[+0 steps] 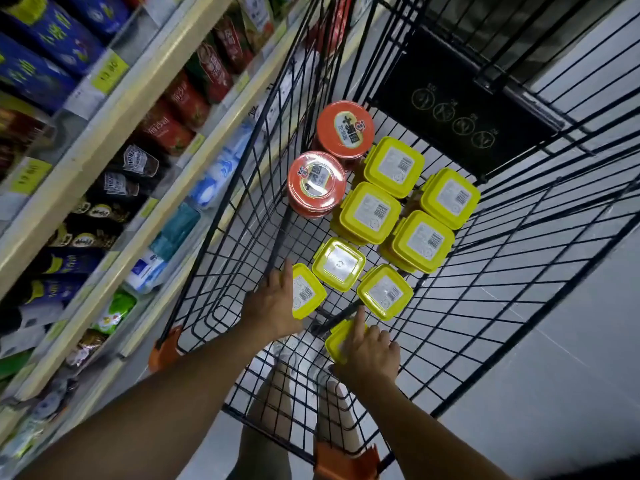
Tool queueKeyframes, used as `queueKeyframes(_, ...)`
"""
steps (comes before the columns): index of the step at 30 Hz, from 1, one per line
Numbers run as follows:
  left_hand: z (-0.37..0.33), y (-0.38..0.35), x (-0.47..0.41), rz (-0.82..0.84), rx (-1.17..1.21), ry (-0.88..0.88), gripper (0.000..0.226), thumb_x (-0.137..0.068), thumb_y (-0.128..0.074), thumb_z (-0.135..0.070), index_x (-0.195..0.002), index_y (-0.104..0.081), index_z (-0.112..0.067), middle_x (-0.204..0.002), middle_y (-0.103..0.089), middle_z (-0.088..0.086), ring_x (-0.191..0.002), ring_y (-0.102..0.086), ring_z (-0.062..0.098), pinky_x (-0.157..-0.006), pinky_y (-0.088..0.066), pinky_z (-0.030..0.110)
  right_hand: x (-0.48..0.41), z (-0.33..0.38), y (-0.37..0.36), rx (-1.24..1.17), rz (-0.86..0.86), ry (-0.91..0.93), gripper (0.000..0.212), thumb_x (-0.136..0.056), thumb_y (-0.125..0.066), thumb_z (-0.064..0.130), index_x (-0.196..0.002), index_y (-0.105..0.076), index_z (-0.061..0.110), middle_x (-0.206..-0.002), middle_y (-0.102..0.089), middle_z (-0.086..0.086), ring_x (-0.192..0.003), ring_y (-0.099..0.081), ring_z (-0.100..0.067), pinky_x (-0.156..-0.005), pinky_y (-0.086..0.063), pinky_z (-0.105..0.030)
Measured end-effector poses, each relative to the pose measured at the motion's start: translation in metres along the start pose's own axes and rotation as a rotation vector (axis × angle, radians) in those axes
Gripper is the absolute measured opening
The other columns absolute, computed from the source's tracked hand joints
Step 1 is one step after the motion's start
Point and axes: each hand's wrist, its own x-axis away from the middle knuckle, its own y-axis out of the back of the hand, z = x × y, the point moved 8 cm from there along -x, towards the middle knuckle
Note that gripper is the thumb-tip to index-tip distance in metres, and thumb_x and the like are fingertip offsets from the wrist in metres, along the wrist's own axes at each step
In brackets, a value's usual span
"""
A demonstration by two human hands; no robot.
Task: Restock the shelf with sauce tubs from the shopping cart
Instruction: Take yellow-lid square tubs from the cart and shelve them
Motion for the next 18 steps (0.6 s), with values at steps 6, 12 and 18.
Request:
queueKeyframes(6,0.004,-0.002,-0.002,-0.035,0.162,0.044,0.138,-0.070,-0.085,-0.055,-0.158,0.019,-0.029,-0.151,-0.022,0.011,-0.131,-0.041,0.033,-0.086,-0.052,0.044,-0.006,0.010,-0.005,-0.054,0.028,0.011,0.127,-0.081,-0.072,0.051,-0.153,0.028,0.022,-0.146,-0.032,-0.019,-0.122,-0.047,-0.035,-0.099,-0.048,-0.046)
queueKeyframes(12,0.002,-0.006,0.004,-0.103,0.308,0.041,0.131,-0.070,-0.086,-0.042,-0.161,0.008,-0.030,-0.144,-0.026,0.014,-0.129,-0.041,0.035,-0.089,-0.054,0.043,-0.010,0.007,0.003,-0.157,0.010,0.050,0.115,-0.081,-0.070,0.042,-0.155,0.016,0.026,-0.144,-0.033,-0.019,-0.127,-0.045,-0.035,-0.097,-0.052,-0.047)
queueKeyframes(18,0.001,0.014,0.027,-0.037,0.294,-0.029,0.131,-0.069,-0.088,-0.042,-0.161,0.004,-0.031,-0.150,-0.022,0.015,-0.131,-0.044,0.036,-0.095,-0.051,0.042,0.008,-0.005,0.038,-0.316,0.032,0.073,0.125,-0.076,-0.077,0.053,-0.156,0.015,0.029,-0.142,-0.033,-0.018,-0.128,-0.043,-0.035,-0.100,-0.049,-0.044)
